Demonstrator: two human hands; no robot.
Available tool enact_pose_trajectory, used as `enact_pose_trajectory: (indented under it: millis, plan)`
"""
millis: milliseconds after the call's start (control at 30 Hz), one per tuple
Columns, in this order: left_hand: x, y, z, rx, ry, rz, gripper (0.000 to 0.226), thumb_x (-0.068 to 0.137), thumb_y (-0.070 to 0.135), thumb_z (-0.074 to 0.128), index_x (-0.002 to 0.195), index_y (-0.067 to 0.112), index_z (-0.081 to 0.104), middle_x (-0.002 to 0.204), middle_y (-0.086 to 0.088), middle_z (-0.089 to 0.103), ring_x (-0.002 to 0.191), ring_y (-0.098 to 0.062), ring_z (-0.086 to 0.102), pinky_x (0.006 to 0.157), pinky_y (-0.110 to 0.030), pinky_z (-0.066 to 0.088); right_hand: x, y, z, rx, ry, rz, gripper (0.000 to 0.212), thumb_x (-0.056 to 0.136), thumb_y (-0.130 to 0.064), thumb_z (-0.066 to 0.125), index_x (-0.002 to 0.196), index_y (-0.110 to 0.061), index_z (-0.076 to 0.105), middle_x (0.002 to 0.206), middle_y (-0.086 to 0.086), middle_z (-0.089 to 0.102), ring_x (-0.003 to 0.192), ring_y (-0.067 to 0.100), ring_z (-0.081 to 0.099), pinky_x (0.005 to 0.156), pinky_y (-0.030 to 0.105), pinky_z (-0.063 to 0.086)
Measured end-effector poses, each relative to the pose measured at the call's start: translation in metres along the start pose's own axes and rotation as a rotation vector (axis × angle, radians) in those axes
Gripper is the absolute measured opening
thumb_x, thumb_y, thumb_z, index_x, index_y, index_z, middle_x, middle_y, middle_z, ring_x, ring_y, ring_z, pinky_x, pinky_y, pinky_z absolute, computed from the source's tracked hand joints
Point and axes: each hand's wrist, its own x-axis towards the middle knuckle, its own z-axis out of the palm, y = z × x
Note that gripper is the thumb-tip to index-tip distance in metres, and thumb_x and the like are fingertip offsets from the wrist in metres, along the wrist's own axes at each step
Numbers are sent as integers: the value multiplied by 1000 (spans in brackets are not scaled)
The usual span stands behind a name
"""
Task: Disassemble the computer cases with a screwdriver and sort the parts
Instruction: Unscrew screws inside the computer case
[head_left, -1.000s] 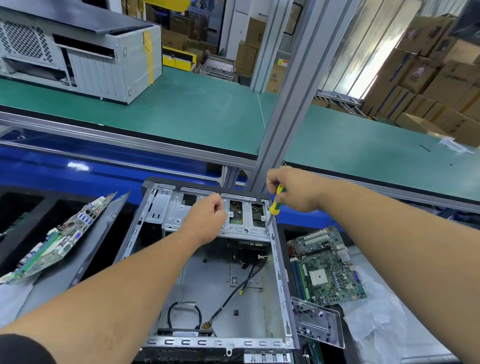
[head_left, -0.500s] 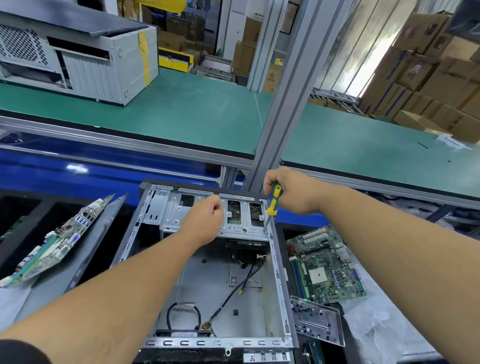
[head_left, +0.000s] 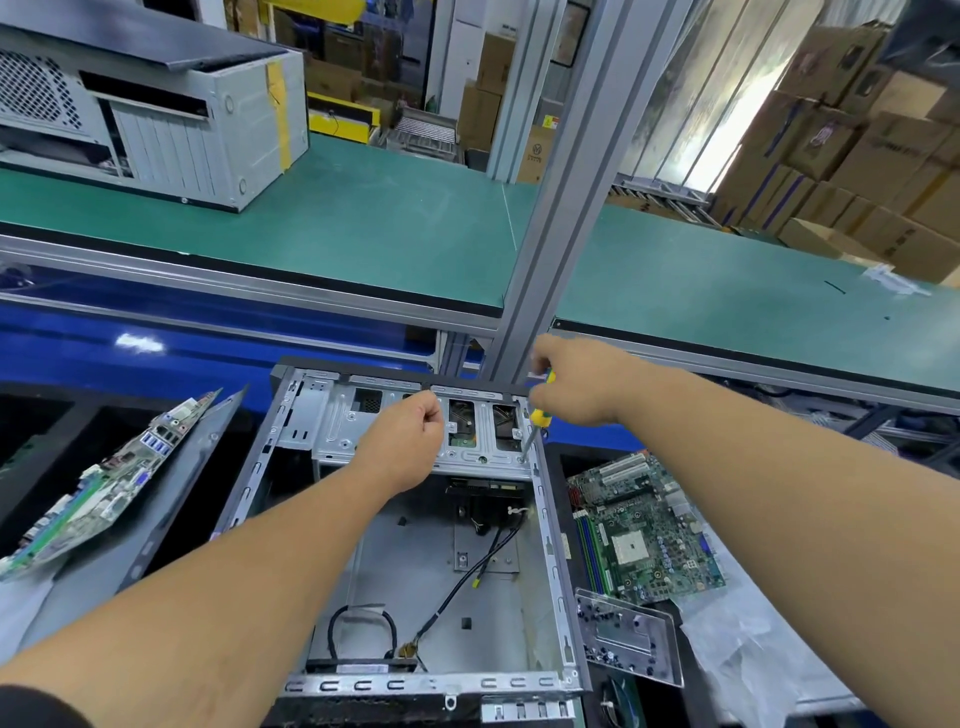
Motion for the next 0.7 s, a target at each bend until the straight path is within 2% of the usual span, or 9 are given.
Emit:
enact_pose_trajectory:
  millis: [67, 133, 200, 267, 367, 467, 567, 633, 700]
  plan:
    - [-1, 1, -1, 9, -2, 8, 23, 89, 6, 36, 79, 21, 51, 73, -4, 61, 62, -20, 49, 56, -38, 44, 2, -1, 2, -276, 31, 40, 40, 103, -53, 41, 125, -21, 52, 108, 4, 58, 95, 28, 57, 73, 41, 50]
    - [-1, 2, -2, 17, -7, 19, 23, 89, 6, 36, 80, 20, 51, 74, -5, 61, 63, -21, 49, 56, -39, 44, 4, -2, 3, -337, 62, 16, 28, 106, -35, 43, 129, -22, 52, 109, 3, 58, 96, 31, 57, 68, 41, 49]
    - [-1, 1, -2, 20, -10, 21, 22, 88, 6, 36, 80, 20, 51, 74, -5, 61, 63, -21, 48, 57, -39, 44, 4, -1, 1, -51, 36, 6, 19, 96, -17, 55, 113, -24, 51, 103, 4, 57, 87, 31, 60, 62, 39, 49]
    - [-1, 0, -2, 28, -10, 21, 22, 88, 6, 36, 80, 21, 51, 74, -5, 62, 63, -21, 48, 57, -39, 44, 5, 2, -2, 210, -25, -52, 27, 84, -8, 61, 101, -28, 52, 102, 4, 52, 79, 30, 61, 60, 43, 51]
    - [-1, 0, -1, 24, -14, 17, 23, 88, 6, 36, 79, 21, 50, 73, -5, 61, 62, -20, 47, 56, -38, 42, 4, -1, -4, 116, -39, -14, 9, 90, -29, 58, 88, -27, 50, 92, 0, 56, 80, 28, 60, 58, 37, 44]
    - [0, 0, 0, 24, -18, 13, 23, 88, 6, 35, 79, 21, 49, 72, -5, 60, 61, -21, 47, 54, -38, 42, 8, -1, -1, -135, 20, 75, 37, 103, -56, 41, 86, -23, 46, 81, -3, 50, 74, 19, 49, 58, 34, 35]
    - [-1, 1, -1, 26, -17, 18, 23, 88, 6, 35, 78, 22, 49, 71, -3, 60, 61, -21, 48, 55, -38, 43, 8, -3, -2, -91, -9, 24, 7, 100, -26, 53, 102, -21, 49, 95, 2, 57, 83, 24, 55, 65, 37, 45]
    - [-1, 1, -1, 27, -17, 19, 23, 88, 6, 35, 79, 22, 50, 71, -3, 60, 61, -21, 48, 55, -38, 43, 5, -3, -5, 93, -65, 4, 22, 87, -9, 57, 104, -22, 52, 94, 3, 58, 78, 22, 57, 57, 33, 43]
    - [-1, 1, -1, 41, -20, 23, 23, 89, 6, 36, 79, 21, 50, 72, -4, 60, 61, -21, 48, 55, -38, 43, 2, -4, -8, 100, -68, 32, 15, 87, -13, 55, 101, -18, 53, 90, 3, 58, 77, 23, 56, 56, 31, 39]
